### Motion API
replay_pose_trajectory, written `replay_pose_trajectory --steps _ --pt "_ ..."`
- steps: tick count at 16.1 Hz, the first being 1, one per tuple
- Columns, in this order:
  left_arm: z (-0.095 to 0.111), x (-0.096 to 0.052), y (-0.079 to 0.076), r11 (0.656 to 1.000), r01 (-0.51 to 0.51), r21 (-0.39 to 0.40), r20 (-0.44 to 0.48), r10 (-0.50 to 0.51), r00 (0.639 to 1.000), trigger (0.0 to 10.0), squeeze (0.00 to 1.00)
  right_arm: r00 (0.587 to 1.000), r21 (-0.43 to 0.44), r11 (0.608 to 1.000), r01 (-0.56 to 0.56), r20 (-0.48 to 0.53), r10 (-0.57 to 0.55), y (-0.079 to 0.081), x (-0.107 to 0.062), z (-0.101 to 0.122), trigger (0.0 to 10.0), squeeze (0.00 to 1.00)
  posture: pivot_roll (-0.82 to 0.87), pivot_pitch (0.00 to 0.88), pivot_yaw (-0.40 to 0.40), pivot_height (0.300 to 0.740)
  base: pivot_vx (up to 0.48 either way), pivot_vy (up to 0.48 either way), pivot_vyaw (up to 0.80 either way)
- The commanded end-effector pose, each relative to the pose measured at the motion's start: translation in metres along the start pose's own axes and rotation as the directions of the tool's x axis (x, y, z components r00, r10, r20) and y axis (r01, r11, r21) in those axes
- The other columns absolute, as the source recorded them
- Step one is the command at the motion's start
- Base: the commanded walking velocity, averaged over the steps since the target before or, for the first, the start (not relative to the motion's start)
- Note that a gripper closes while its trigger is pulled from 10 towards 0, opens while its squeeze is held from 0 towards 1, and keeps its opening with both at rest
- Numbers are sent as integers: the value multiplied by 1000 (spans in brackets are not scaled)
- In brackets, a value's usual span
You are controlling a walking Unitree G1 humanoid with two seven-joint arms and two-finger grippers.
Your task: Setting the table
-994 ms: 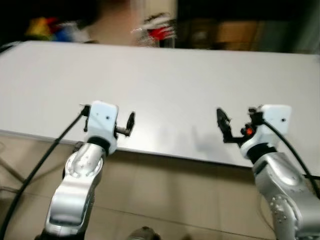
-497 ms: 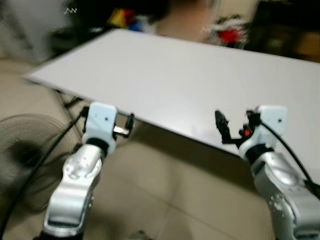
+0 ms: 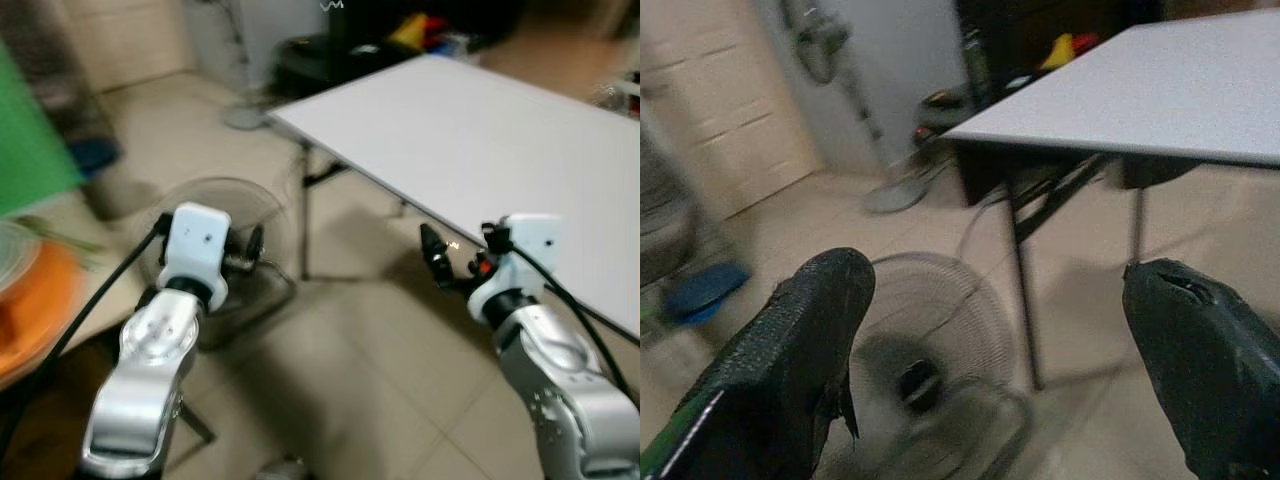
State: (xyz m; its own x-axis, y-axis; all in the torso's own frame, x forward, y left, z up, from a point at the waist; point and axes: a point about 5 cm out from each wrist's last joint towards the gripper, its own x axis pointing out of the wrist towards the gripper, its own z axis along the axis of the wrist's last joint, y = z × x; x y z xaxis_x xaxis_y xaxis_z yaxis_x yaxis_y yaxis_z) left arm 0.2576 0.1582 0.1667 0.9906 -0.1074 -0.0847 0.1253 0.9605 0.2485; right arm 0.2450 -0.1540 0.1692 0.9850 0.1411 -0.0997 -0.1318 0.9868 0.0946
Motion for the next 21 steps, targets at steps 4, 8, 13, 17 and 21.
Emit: replay_pose_trajectory --steps 4,8,13,17,21 --pt "8 1 4 1000 -5 21 24 5 1000 10000 0 999 12 1000 -21 28 20 5 1 4 10000 0 92 0 33 740 0 405 800" --pt "11 2 5 1000 -8 20 37 8 999 10000 0 999 15 1000 -27 35 27 6 2 5 10000 0 95 0 34 740 0 402 800" --pt "22 8 17 997 -76 -26 77 78 994 10000 0 998 14 999 -31 58 30 6 6 9 10000 0 97 0 42 740 0 -384 800" --pt "25 11 18 995 -89 -36 81 91 993 10000 0 998 33 999 31 54 -33 1 11 11 10000 0 103 0 47 740 0 0 200" --pt "24 14 15 998 -57 -19 71 59 996 10000 0 997 41 996 75 12 -76 -4 14 8 10000 0 104 0 46 740 0 0 0"
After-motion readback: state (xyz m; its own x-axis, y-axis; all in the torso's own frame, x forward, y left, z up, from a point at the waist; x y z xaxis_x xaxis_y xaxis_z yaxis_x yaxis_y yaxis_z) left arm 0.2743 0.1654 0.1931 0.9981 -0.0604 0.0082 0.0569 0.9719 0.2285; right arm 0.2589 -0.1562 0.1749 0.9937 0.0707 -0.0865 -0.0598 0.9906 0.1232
